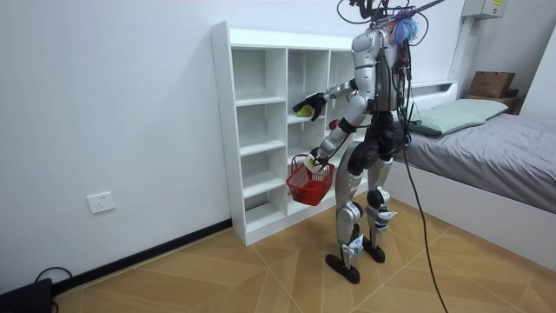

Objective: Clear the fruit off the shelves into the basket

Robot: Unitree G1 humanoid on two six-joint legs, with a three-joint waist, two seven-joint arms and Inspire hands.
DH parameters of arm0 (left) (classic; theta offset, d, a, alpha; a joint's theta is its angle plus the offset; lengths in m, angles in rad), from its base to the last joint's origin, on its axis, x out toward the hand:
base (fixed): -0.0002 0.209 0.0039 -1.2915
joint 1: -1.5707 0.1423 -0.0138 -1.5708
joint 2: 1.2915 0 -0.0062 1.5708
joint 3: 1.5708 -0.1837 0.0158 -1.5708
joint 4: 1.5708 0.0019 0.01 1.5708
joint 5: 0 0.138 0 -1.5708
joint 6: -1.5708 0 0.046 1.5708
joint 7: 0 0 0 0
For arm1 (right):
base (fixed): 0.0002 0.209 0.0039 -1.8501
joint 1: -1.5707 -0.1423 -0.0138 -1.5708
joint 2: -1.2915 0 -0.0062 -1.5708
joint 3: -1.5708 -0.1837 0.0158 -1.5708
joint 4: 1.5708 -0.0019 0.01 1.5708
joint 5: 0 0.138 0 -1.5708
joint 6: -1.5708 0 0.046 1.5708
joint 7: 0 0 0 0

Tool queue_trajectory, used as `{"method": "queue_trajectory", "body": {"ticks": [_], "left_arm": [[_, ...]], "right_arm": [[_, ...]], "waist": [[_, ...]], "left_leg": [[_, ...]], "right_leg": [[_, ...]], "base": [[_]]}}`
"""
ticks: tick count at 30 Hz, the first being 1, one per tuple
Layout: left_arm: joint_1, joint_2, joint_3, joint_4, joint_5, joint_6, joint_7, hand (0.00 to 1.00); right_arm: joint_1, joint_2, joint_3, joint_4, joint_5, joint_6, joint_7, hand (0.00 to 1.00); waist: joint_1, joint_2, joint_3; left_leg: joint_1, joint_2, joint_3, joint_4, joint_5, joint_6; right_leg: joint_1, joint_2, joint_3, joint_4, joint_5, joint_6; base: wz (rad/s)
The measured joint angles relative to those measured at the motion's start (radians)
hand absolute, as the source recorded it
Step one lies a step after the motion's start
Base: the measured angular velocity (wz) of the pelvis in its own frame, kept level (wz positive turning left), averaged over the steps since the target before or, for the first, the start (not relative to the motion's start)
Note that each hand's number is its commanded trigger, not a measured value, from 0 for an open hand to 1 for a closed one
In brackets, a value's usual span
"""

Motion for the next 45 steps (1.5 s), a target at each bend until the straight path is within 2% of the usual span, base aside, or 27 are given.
{"method": "queue_trajectory", "body": {"ticks": [11, 12, 13, 14, 15, 17, 22, 31, 45], "left_arm": [[-0.002, -0.003, -0.001, -0.002, 0.044, 0.006, 0.000, 1.00], [-0.002, -0.005, -0.001, -0.002, 0.043, 0.006, 0.000, 1.00], [-0.002, -0.006, -0.001, -0.002, 0.043, 0.006, -0.001, 1.00], [-0.003, -0.006, -0.001, -0.002, 0.044, 0.006, -0.001, 1.00], [-0.003, -0.006, -0.001, -0.002, 0.044, 0.006, -0.001, 1.00], [-0.004, -0.006, 0.000, -0.002, 0.045, 0.006, -0.001, 1.00], [-0.007, -0.007, -0.001, -0.002, 0.049, 0.006, -0.001, 1.00], [-0.012, -0.010, -0.002, -0.001, 0.050, 0.006, -0.002, 1.00], [-0.012, -0.010, -0.002, -0.001, 0.053, 0.006, -0.002, 1.00]], "right_arm": [[0.000, 0.000, -0.004, 0.001, 0.002, -0.002, 0.003, 0.00], [0.000, 0.000, -0.004, 0.001, 0.002, -0.002, 0.003, 0.07], [0.000, 0.000, -0.004, 0.001, 0.002, -0.002, 0.003, 0.46], [0.000, 0.000, -0.004, 0.002, 0.001, -0.002, 0.003, 0.58], [0.000, 0.000, -0.004, 0.002, 0.001, -0.002, 0.003, 0.79], [0.000, 0.000, -0.008, 0.001, 0.001, -0.002, 0.000, 1.00], [-0.006, 0.000, -0.016, -0.007, 0.002, -0.013, -0.016, 1.00], [-0.008, 0.001, -0.031, -0.004, 0.006, -0.006, -0.040, 1.00], [-0.003, 0.009, -0.030, 0.004, 0.006, 0.008, -0.017, 1.00]], "waist": [[0.000, 0.000, -0.0002], [0.000, 0.000, -0.0002], [0.000, 0.000, -0.0002], [0.000, 0.000, -0.0002], [0.000, 0.000, -0.0002], [0.000, 0.000, -0.0002], [-0.002, -0.001, -0.0010], [0.005, -0.001, -0.0009], [0.005, -0.002, -0.0005]], "left_leg": [[0.000, -0.001, 0.000, 0.000, 0.001, 0.001], [0.000, -0.001, 0.000, 0.000, 0.001, 0.001], [0.000, -0.001, 0.000, 0.000, 0.001, 0.001], [0.000, -0.001, 0.000, 0.000, 0.001, 0.001], [0.000, 0.000, 0.000, 0.001, 0.001, 0.001], [0.000, -0.001, 0.000, 0.001, 0.001, 0.001], [0.003, -0.001, 0.002, -0.004, 0.001, 0.001], [0.004, -0.002, 0.002, -0.004, 0.002, 0.002], [0.004, -0.002, 0.003, -0.004, 0.002, 0.002]], "right_leg": [[0.000, -0.001, 0.001, 0.000, 0.000, 0.000], [0.000, -0.001, 0.000, 0.000, 0.000, 0.000], [0.000, -0.001, 0.000, 0.000, 0.000, 0.000], [0.000, -0.001, 0.000, 0.000, 0.000, 0.000], [0.000, -0.001, 0.000, 0.000, 0.000, 0.000], [0.000, -0.001, 0.000, 0.000, 0.000, 0.000], [0.002, -0.001, 0.004, 0.000, 0.001, 0.001], [0.002, -0.001, 0.012, 0.002, 0.001, 0.002], [0.001, -0.002, 0.014, 0.001, 0.001, 0.002]], "base": [[0.00], [0.00], [0.00], [0.00], [0.00], [0.00], [-0.01], [0.00], [0.00]]}}
